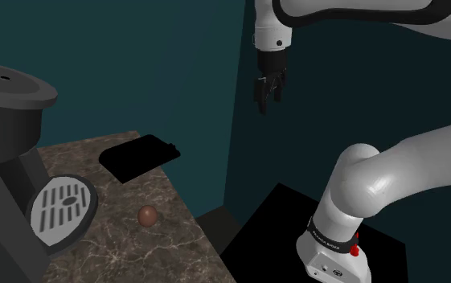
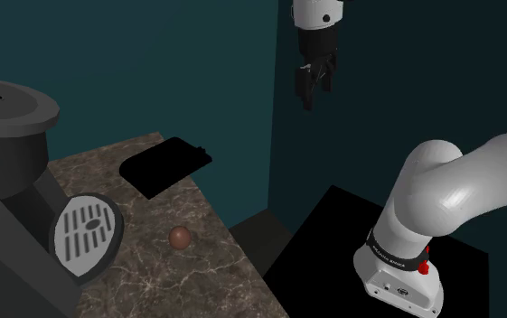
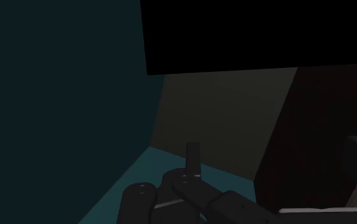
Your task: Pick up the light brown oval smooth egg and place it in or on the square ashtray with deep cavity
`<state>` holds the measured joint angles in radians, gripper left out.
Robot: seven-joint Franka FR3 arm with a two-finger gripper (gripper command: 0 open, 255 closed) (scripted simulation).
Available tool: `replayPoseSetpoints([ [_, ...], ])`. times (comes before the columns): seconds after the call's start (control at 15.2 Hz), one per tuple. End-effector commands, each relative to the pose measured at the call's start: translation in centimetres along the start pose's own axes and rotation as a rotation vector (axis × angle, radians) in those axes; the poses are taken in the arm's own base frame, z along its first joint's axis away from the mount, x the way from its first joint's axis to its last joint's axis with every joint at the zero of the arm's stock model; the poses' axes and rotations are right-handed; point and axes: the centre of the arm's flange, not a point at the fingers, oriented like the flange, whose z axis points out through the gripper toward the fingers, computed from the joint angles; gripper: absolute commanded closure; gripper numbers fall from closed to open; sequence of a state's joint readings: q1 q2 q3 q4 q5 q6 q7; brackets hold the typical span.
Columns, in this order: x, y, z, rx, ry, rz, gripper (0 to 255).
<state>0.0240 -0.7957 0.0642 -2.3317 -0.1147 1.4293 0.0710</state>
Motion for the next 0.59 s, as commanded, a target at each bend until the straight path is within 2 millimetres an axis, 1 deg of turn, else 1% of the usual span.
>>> replayPoseSetpoints([
  [0.0,0.0,0.0,0.0,0.0,0.0,0.0,0],
  [0.53,3.6,-7.0,5.1,0.092,0.013,-0.01,0],
])
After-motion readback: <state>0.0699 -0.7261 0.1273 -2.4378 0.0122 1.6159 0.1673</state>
